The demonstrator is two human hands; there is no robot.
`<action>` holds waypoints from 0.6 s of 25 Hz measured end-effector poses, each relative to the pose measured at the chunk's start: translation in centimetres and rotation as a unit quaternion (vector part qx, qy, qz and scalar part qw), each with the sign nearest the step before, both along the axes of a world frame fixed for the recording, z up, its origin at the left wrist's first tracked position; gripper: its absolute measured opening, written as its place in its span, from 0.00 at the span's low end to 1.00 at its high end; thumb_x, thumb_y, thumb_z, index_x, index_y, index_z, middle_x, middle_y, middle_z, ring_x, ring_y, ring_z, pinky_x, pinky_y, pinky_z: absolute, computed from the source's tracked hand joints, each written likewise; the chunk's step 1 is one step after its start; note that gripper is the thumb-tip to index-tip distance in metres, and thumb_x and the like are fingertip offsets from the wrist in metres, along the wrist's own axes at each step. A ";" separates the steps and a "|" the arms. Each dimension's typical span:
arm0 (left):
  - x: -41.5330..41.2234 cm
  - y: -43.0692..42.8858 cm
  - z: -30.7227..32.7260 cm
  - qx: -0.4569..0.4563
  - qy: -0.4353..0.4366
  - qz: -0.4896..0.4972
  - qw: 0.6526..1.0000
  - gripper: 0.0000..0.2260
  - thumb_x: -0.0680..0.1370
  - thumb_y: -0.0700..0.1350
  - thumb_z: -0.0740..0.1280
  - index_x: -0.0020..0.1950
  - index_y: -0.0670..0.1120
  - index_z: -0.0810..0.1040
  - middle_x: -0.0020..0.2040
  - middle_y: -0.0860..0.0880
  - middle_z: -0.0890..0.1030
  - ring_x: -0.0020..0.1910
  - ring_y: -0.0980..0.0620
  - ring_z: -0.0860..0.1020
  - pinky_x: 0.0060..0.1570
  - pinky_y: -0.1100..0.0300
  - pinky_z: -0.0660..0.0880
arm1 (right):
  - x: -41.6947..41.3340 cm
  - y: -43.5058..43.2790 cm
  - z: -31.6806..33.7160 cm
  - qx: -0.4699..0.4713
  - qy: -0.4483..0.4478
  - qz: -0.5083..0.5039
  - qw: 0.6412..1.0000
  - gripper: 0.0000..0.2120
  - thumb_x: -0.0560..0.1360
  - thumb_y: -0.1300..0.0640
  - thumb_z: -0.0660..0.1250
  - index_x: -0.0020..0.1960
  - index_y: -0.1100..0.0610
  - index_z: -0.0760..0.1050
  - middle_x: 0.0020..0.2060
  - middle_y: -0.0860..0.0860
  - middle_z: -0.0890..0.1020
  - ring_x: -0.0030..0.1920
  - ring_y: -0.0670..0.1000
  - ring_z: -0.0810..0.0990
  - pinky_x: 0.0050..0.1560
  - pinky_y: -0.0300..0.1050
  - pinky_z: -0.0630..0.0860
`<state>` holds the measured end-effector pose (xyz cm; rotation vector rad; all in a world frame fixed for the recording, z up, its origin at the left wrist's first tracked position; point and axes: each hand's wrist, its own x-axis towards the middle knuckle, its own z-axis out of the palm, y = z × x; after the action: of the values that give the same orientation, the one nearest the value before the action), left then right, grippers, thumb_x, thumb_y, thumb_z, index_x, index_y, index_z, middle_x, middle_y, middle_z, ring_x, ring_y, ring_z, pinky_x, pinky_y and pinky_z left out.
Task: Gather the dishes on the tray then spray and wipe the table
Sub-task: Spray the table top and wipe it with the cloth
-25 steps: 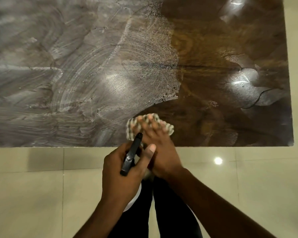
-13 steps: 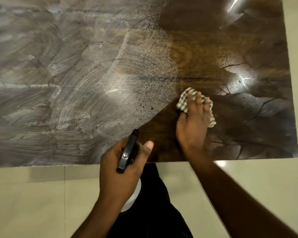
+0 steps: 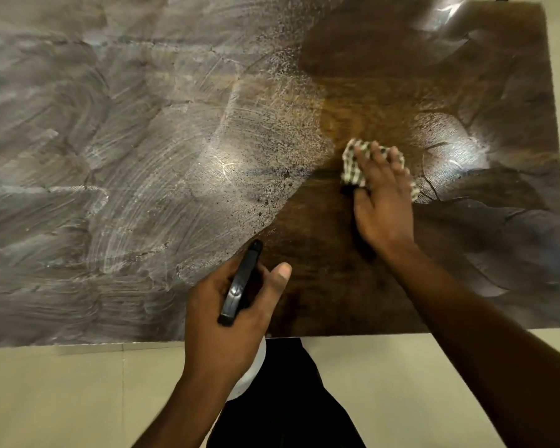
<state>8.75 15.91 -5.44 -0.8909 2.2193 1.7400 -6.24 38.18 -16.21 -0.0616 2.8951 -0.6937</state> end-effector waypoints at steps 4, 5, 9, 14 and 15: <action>-1.5 0.3 0.3 0.003 0.009 0.019 1.000 0.14 0.75 0.53 0.78 0.33 0.53 0.80 0.26 0.56 0.77 0.28 0.59 0.76 0.33 0.70 0.71 | 1.3 -7.0 -0.1 0.014 -0.003 -0.026 1.000 0.35 0.77 0.54 0.58 0.84 0.49 0.63 0.86 0.51 0.59 0.87 0.59 0.49 0.84 0.65 0.49; -2.0 0.3 0.3 -0.002 0.005 0.017 1.000 0.16 0.76 0.52 0.77 0.30 0.55 0.79 0.24 0.57 0.75 0.26 0.59 0.74 0.31 0.71 0.70 | 3.2 -8.8 -0.4 0.003 -0.002 0.070 0.998 0.34 0.78 0.53 0.59 0.84 0.49 0.63 0.86 0.52 0.59 0.86 0.59 0.50 0.84 0.65 0.51; -3.6 0.1 0.1 -0.025 0.015 0.007 1.000 0.14 0.76 0.54 0.77 0.31 0.57 0.80 0.25 0.59 0.77 0.27 0.61 0.77 0.31 0.72 0.69 | 7.5 -11.0 -1.2 -0.047 -0.051 0.442 0.895 0.29 0.83 0.46 0.60 0.83 0.51 0.64 0.83 0.50 0.66 0.86 0.52 0.55 0.86 0.55 0.48; -5.4 -0.1 0.5 0.009 0.015 0.039 0.999 0.15 0.74 0.54 0.78 0.33 0.49 0.80 0.24 0.51 0.75 0.24 0.55 0.74 0.30 0.68 0.71 | -4.5 -2.7 -0.7 0.036 0.000 0.315 0.948 0.35 0.78 0.54 0.59 0.85 0.47 0.61 0.85 0.48 0.59 0.86 0.56 0.52 0.85 0.60 0.52; -5.7 -0.2 0.6 0.007 0.009 0.037 0.999 0.14 0.74 0.56 0.77 0.35 0.50 0.81 0.25 0.50 0.75 0.25 0.52 0.75 0.31 0.67 0.72 | -6.6 -1.0 -0.2 0.036 0.005 0.224 0.974 0.35 0.78 0.54 0.57 0.85 0.47 0.60 0.86 0.49 0.59 0.87 0.56 0.51 0.85 0.61 0.52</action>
<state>3.05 15.75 -4.82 -0.9709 2.2086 1.8008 -12.87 37.19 -16.42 -0.6850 2.7569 -0.5016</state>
